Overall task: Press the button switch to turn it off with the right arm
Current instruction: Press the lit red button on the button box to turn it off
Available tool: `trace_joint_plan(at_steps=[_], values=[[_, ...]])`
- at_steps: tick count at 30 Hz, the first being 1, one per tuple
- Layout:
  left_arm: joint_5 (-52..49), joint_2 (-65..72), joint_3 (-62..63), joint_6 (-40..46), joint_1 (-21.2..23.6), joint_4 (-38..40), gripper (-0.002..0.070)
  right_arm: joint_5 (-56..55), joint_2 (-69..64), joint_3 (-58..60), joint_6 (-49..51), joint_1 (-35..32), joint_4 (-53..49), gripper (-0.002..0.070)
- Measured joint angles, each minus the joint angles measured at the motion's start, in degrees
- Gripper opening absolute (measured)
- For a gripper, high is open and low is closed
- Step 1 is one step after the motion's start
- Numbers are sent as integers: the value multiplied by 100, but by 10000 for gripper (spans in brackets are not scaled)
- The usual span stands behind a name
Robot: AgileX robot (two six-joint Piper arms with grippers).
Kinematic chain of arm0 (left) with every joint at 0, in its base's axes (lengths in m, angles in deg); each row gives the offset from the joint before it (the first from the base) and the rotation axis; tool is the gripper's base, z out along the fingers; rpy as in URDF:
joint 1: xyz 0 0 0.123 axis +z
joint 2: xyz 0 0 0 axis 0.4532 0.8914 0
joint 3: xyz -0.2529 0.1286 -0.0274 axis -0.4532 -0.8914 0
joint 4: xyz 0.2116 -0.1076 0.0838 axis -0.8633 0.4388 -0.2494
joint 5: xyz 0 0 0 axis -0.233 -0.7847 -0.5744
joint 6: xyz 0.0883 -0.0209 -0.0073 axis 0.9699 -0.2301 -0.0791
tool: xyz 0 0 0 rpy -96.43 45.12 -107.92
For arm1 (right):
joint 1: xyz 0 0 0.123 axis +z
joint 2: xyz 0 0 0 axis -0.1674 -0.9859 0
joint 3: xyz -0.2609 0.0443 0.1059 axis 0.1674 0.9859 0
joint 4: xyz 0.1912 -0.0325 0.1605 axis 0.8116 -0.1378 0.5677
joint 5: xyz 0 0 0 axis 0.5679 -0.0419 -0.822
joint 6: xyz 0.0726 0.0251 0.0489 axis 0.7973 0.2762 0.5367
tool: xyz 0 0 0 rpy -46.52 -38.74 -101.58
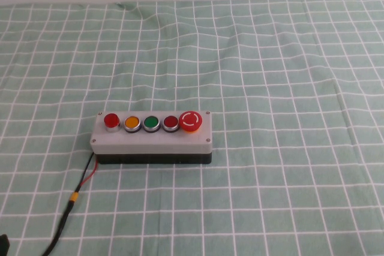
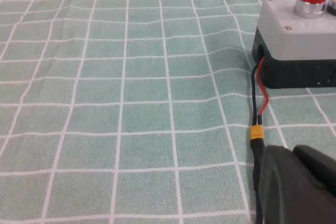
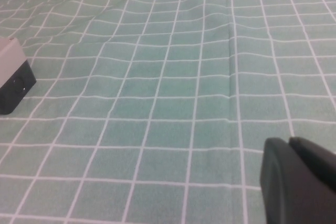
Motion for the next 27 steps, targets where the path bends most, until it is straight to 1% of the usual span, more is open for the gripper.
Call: trace_joint_plan(at_steps=[27], values=[[0, 0, 0, 0, 0, 0, -3, 0, 0, 0, 0, -10, 70, -16]])
